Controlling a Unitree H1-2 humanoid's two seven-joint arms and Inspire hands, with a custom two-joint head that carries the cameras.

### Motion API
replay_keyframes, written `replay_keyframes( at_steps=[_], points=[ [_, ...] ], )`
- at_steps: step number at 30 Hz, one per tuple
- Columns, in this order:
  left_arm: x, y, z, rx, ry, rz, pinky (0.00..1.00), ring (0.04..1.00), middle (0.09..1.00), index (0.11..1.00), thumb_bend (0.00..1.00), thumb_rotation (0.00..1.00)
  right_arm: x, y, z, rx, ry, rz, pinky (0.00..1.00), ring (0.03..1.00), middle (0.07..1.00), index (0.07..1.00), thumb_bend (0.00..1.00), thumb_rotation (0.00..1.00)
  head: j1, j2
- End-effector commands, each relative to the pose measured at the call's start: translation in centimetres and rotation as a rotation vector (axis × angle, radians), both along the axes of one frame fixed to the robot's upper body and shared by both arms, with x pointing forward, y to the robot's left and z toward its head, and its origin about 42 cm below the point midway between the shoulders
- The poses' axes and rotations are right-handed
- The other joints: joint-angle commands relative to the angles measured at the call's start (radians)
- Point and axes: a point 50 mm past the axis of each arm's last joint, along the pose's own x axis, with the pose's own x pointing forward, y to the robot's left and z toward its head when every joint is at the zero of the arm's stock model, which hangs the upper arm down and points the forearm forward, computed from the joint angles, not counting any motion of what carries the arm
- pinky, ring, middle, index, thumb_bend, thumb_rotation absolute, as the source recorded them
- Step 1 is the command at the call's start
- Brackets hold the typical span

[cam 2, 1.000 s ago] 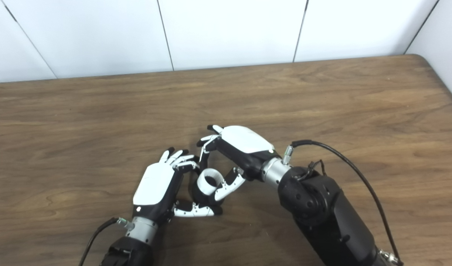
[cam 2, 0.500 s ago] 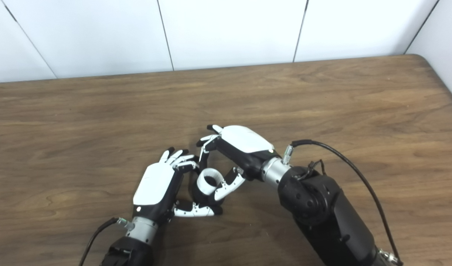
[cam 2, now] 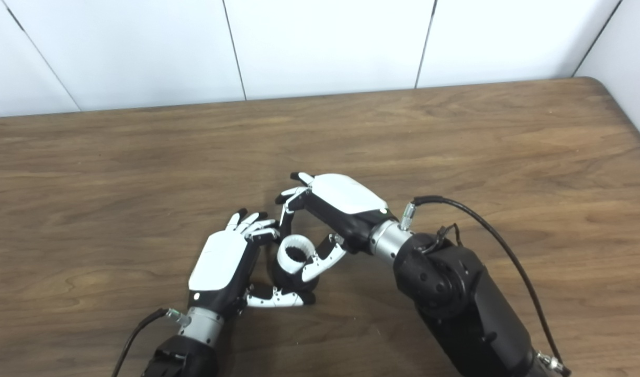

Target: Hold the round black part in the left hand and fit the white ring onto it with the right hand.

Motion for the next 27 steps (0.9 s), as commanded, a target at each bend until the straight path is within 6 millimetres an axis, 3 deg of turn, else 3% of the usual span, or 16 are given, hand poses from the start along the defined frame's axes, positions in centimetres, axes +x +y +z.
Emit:
replay_keyframes(
  at_steps=[1,27],
  points=[
    [0.14,-0.20,0.02,0.019,-0.004,-0.018,1.00,0.910,0.804,0.484,0.52,0.05,0.06,0.44,1.94,0.030,-0.084,0.024,1.00,1.000,0.850,0.484,0.52,0.14,0.001,0.001],
    [0.08,-0.29,0.34,0.020,0.001,-0.020,1.00,0.912,0.806,0.484,0.52,0.05,-0.20,0.50,1.34,0.020,-0.060,0.026,1.00,1.000,0.848,0.484,0.52,0.14,0.003,0.011]
  ],
)
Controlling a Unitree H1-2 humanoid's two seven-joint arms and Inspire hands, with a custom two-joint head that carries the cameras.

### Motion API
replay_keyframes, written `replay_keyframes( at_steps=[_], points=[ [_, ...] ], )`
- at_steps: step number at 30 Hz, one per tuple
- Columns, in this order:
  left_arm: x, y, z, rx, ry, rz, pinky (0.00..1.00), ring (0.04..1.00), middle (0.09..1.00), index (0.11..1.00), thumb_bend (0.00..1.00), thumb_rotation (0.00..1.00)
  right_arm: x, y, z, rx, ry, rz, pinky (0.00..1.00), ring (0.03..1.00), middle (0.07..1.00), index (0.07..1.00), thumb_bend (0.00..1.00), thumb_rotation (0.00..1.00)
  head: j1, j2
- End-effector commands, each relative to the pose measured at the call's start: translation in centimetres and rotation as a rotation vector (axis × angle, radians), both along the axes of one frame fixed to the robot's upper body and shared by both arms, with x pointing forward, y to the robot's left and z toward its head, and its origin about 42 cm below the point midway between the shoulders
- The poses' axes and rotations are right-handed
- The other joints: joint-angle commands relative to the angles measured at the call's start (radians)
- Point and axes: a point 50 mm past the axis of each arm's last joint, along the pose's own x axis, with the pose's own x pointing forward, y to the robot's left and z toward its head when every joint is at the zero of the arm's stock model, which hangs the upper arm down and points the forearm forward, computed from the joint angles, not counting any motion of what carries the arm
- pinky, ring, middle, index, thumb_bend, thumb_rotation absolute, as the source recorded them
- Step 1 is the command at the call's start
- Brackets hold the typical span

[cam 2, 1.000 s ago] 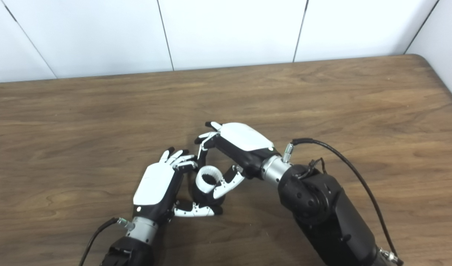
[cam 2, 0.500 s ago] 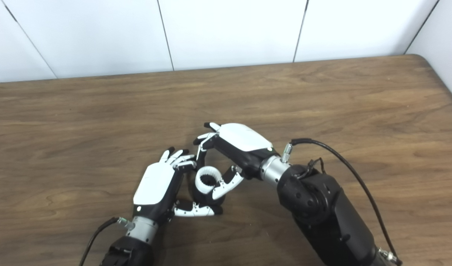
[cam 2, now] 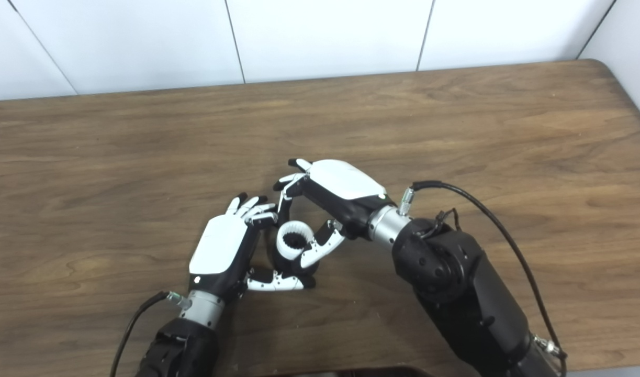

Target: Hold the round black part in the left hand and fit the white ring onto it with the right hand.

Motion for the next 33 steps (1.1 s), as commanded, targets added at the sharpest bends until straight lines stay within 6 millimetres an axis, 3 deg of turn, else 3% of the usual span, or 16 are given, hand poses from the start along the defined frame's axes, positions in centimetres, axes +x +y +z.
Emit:
replay_keyframes(
  at_steps=[1,33],
  points=[
    [0.04,-0.28,0.30,0.017,-0.006,-0.018,1.00,0.910,0.805,0.484,0.52,0.05,-0.09,0.36,1.40,0.022,-0.070,0.020,1.00,1.000,0.848,0.484,0.52,0.14,0.000,0.001],
    [0.06,-0.34,0.37,0.015,-0.008,-0.020,1.00,0.909,0.803,0.484,0.52,0.05,-0.08,0.44,0.62,0.007,-0.048,0.010,1.00,1.000,0.846,0.484,0.52,0.14,0.000,0.002]
  ],
)
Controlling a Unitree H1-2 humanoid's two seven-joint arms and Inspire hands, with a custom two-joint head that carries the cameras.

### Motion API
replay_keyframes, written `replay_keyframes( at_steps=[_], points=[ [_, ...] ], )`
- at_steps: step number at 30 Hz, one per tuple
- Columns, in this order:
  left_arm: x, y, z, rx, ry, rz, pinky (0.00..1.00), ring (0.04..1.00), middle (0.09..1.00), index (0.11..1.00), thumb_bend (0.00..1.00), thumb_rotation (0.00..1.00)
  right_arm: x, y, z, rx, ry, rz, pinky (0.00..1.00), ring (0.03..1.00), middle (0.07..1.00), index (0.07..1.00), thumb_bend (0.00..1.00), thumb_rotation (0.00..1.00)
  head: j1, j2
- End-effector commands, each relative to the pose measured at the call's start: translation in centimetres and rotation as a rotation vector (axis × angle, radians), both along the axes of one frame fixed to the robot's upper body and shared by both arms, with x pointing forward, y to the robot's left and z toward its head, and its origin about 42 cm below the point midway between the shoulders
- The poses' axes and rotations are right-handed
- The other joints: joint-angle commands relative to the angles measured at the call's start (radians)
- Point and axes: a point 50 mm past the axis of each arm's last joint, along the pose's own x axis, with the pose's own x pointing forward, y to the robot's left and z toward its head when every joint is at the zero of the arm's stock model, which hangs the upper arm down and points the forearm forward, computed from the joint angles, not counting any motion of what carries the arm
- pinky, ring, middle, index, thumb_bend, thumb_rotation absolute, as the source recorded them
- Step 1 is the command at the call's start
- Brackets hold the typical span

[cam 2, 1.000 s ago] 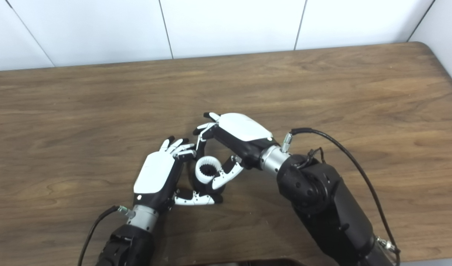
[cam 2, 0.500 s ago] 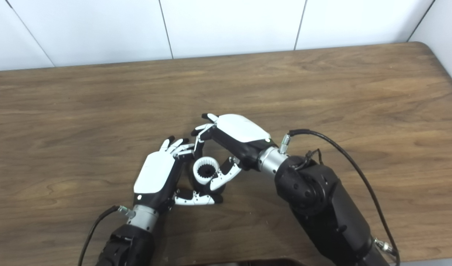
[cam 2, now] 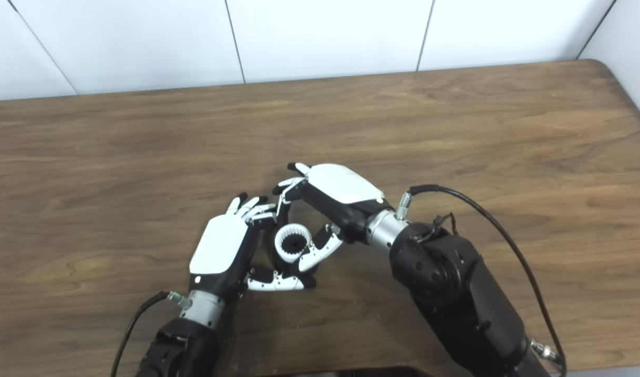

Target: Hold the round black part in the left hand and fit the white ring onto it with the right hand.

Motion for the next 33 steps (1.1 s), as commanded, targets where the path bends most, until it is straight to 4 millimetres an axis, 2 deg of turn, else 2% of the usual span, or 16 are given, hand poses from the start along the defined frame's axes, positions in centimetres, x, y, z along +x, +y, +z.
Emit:
replay_keyframes(
  at_steps=[1,33],
  points=[
    [0.04,-0.30,0.35,0.014,-0.007,-0.018,1.00,0.909,0.804,0.484,0.52,0.05,0.18,0.16,0.98,0.009,-0.055,0.016,1.00,1.000,0.846,0.484,0.52,0.14,0.000,0.001],
    [0.24,-0.52,0.28,0.011,-0.014,-0.019,1.00,0.907,0.802,0.484,0.52,0.05,0.49,-0.42,0.78,-0.008,-0.046,0.003,1.00,1.000,0.861,0.494,0.52,0.15,0.000,0.000]
  ],
)
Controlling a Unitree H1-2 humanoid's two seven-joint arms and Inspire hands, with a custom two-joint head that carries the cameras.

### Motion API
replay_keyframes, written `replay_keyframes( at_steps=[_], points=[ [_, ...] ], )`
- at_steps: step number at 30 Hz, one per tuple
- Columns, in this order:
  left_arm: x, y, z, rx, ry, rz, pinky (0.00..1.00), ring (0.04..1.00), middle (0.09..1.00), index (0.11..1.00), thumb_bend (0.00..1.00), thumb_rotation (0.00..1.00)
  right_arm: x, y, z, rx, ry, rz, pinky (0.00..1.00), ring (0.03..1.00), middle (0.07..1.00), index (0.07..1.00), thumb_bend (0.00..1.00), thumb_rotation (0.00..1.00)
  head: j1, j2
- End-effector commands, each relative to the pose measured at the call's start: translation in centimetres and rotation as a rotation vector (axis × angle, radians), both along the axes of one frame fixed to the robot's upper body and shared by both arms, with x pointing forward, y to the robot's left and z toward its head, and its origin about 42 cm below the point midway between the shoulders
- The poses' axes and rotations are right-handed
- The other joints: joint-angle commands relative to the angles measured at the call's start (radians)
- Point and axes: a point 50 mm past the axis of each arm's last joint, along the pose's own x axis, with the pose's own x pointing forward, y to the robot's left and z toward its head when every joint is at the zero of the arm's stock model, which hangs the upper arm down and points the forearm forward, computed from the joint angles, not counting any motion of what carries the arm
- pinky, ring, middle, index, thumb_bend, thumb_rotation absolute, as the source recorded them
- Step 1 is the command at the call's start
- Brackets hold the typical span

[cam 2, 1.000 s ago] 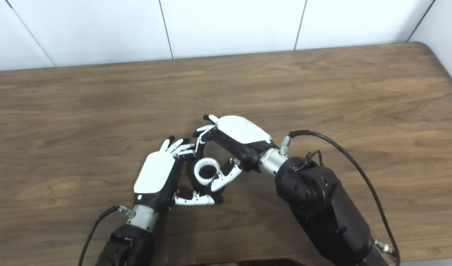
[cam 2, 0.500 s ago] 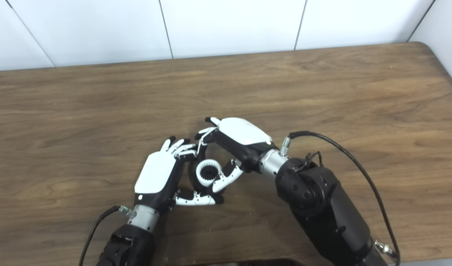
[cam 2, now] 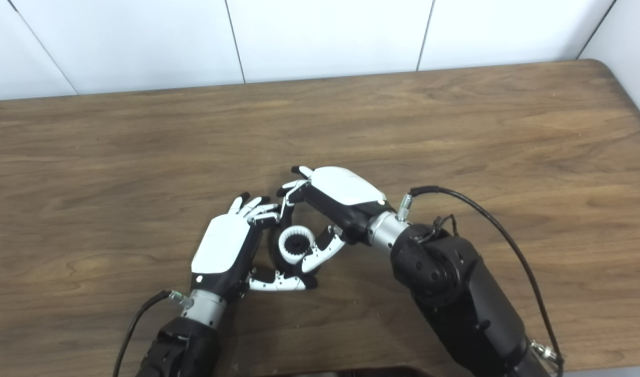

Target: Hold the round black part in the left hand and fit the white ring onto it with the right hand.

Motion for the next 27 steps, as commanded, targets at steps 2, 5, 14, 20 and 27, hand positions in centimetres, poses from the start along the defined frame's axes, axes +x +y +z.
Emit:
replay_keyframes(
  at_steps=[2,5,14,20,27],
  points=[
    [0.20,-0.33,0.16,0.012,-0.013,-0.012,1.00,0.903,0.800,0.484,0.52,0.05,0.33,-0.13,1.42,0.004,-0.065,0.012,1.00,1.000,0.866,0.494,0.52,0.16,0.000,0.000],
    [0.20,-0.34,0.18,0.016,-0.012,-0.012,1.00,0.902,0.799,0.484,0.52,0.05,0.37,-0.14,1.46,0.006,-0.061,0.011,1.00,1.000,0.876,0.495,0.52,0.16,0.000,0.000],
    [0.15,-0.33,0.19,0.013,-0.008,-0.011,1.00,0.906,0.801,0.484,0.52,0.05,0.48,-0.15,1.60,-0.013,-0.055,0.023,1.00,1.000,0.902,0.658,1.00,0.30,0.000,0.000],
    [0.13,-0.26,0.19,0.015,-0.008,-0.011,1.00,0.909,0.803,0.484,0.52,0.05,0.45,-0.02,1.62,-0.015,-0.053,0.019,1.00,1.000,0.906,0.650,1.00,0.34,-0.001,0.001],
    [0.08,-0.16,0.24,0.017,-0.007,-0.010,1.00,0.910,0.802,0.484,0.52,0.05,0.38,-0.15,1.71,-0.002,-0.058,0.012,1.00,1.000,0.901,0.621,1.00,0.31,-0.002,0.001]
  ],
)
